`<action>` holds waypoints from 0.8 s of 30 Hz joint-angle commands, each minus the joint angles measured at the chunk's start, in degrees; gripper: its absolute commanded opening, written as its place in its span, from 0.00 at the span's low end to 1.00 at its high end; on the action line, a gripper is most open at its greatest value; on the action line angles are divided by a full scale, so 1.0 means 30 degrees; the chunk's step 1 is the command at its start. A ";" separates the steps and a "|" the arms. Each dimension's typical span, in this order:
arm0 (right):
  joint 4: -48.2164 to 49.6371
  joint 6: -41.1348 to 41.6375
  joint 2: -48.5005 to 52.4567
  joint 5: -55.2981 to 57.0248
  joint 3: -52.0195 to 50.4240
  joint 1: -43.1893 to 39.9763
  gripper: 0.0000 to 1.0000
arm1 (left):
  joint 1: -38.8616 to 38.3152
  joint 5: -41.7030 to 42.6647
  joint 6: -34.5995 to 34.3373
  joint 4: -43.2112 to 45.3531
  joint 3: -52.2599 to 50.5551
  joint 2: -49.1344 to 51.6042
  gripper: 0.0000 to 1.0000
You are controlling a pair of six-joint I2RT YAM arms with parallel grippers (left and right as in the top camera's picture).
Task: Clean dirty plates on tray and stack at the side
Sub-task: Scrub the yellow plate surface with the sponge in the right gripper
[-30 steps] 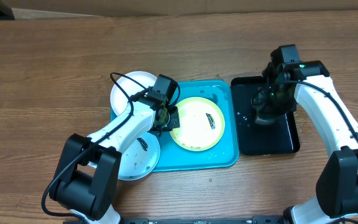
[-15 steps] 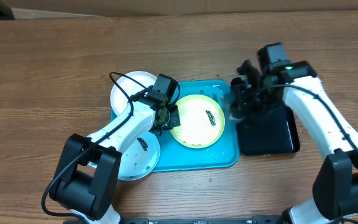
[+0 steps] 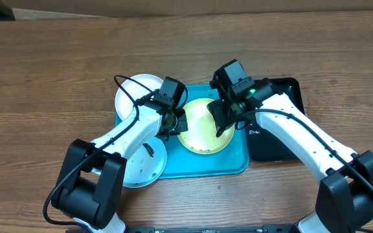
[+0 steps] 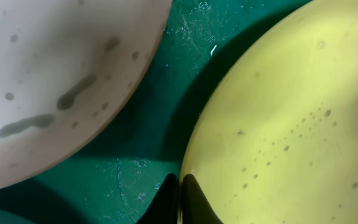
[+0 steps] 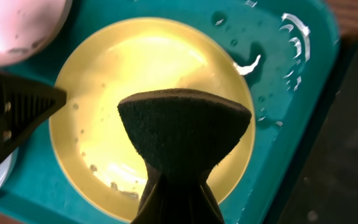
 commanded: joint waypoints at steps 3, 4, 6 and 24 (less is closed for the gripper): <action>0.0437 0.0437 0.0554 0.1668 -0.0066 0.0109 0.04 | -0.0131 -0.0350 -0.0182 0.0058 -0.0204 0.0277 0.04; 0.0437 0.0437 0.0758 0.1668 -0.0066 0.0109 0.04 | -0.0131 -0.0350 -0.0182 0.0058 -0.0204 0.0277 0.04; 0.0430 0.0430 0.1253 0.1668 -0.0066 0.0109 0.04 | -0.0131 -0.0350 -0.0182 0.0058 -0.0204 0.0277 0.04; 0.1202 0.0430 0.4342 0.1676 -0.0080 -0.0051 0.04 | -0.0131 -0.0364 -0.0168 0.0000 -0.0204 0.0277 0.04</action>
